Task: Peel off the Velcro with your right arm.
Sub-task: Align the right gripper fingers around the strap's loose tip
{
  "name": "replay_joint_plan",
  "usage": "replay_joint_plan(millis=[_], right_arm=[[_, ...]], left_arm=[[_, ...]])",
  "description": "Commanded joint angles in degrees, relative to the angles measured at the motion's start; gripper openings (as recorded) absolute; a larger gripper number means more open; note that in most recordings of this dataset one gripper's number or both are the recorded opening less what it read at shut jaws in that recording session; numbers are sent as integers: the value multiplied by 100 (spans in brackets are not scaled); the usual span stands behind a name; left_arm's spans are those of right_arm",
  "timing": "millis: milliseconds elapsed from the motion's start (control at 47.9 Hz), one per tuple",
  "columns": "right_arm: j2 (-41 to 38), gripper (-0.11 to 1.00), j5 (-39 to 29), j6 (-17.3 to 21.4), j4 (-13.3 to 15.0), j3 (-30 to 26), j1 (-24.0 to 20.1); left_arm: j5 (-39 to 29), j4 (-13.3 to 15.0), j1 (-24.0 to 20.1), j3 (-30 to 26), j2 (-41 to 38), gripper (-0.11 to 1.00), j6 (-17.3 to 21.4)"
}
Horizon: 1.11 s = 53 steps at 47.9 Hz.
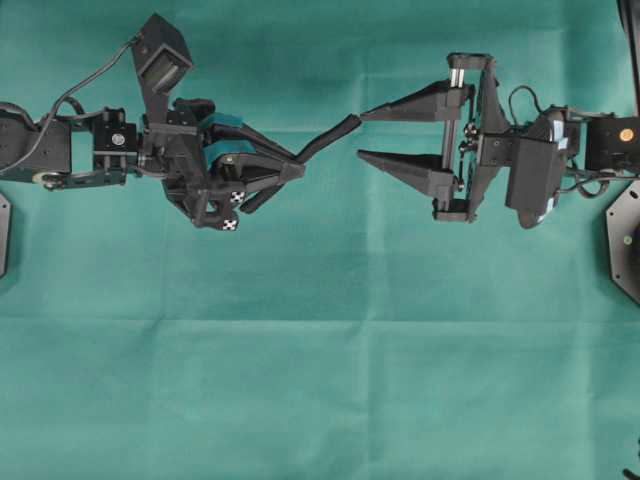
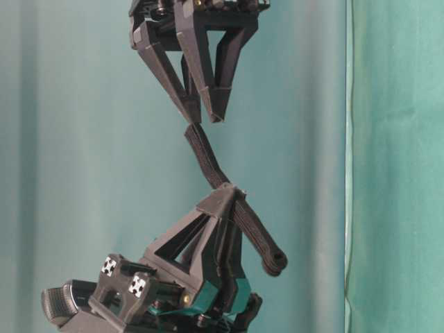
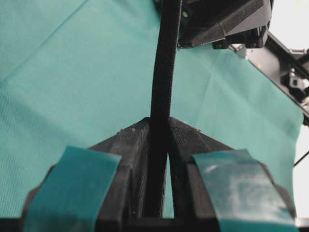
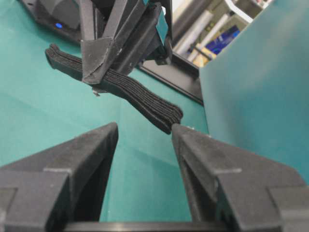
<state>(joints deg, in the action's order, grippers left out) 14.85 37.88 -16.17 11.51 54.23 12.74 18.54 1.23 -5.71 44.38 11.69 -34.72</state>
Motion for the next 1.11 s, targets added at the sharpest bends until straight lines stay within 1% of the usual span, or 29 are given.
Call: replay_joint_plan(millis=[0,689,793,1085], right_arm=[[35,13,53,-9,-9,-132,18],[-132,12,255,0,-9,-105,9],[-158,10,299,0,-9,-105,9],[-158,1,325,0,-9,-88,9]], left_arm=[[62,9,18,-44,132,9,0],[53,9,9,-62,132,9,0],[62,9,0,-62,141,9,0],[53,9,-26,-62,141,9,0]])
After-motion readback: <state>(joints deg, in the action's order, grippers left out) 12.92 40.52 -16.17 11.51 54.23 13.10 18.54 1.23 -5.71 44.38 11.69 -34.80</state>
